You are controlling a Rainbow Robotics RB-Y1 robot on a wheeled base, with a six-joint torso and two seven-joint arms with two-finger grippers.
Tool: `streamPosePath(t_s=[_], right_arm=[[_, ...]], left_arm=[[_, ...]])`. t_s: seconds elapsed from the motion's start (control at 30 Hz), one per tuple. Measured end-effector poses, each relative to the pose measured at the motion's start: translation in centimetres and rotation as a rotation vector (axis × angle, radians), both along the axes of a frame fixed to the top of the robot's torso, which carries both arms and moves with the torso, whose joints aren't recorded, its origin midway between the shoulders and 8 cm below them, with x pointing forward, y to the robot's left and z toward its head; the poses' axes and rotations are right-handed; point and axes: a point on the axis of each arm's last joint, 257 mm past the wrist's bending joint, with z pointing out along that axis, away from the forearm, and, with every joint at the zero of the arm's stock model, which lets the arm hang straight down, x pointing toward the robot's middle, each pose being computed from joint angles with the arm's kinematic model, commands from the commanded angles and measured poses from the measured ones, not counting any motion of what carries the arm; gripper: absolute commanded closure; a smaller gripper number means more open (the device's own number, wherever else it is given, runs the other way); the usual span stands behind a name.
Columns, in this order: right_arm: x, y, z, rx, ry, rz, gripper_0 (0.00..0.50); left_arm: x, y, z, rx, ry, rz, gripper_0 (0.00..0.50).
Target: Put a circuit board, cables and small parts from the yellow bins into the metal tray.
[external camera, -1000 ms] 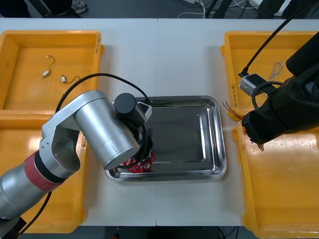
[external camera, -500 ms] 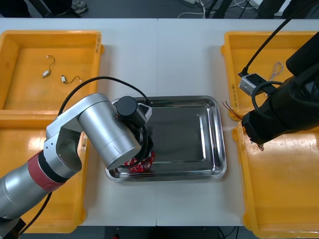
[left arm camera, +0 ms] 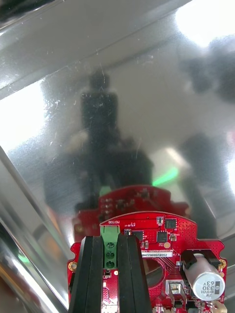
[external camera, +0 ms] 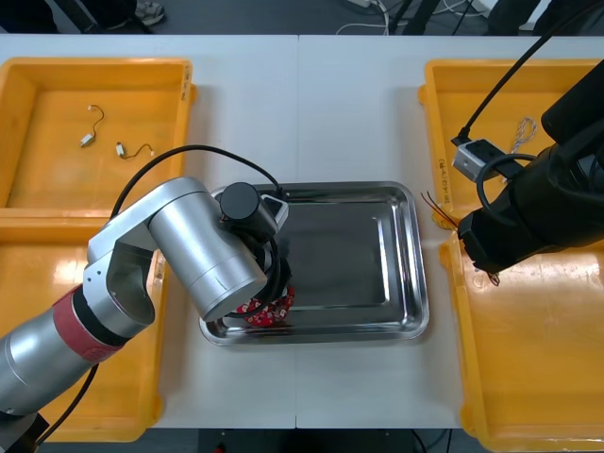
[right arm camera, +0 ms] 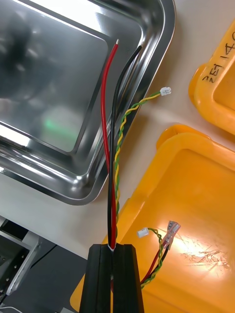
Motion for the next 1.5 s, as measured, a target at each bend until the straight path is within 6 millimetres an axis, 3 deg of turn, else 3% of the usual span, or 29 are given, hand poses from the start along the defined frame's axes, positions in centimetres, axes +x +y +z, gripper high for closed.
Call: streamPosePath(t_s=[0.53, 0.57, 0.6, 0.67, 0.73, 0.83, 1.23, 1.5], right_arm=[[0.0, 0.0, 0.0, 0.000, 0.000, 0.000, 0.500], [0.0, 0.0, 0.0, 0.000, 0.000, 0.000, 0.500], [0.0, 0.0, 0.0, 0.000, 0.000, 0.000, 0.500], [0.0, 0.0, 0.0, 0.001, 0.001, 0.001, 0.500], [0.0, 0.0, 0.0, 0.001, 0.001, 0.001, 0.500], [0.0, 0.0, 0.0, 0.001, 0.001, 0.001, 0.500], [0.0, 0.0, 0.0, 0.001, 0.001, 0.001, 0.500], [-0.4, 0.4, -0.3, 0.000, 0.016, 0.016, 0.500]], left_arm=[[0.1, 0.0, -0.1, -0.002, 0.000, 0.001, 0.499], [0.1, 0.0, -0.1, -0.002, 0.001, 0.001, 0.439], [0.1, 0.0, -0.1, -0.002, 0.001, 0.001, 0.292], [0.1, 0.0, -0.1, -0.002, 0.001, 0.001, 0.116], [0.1, -0.1, -0.1, -0.004, 0.000, 0.000, 0.051], [0.2, -0.5, -0.1, -0.014, -0.008, -0.009, 0.002], [-0.2, -0.8, -0.4, -0.010, -0.004, -0.023, 0.000], [-0.3, -0.8, 0.9, -0.036, 0.043, -0.025, 0.000]])
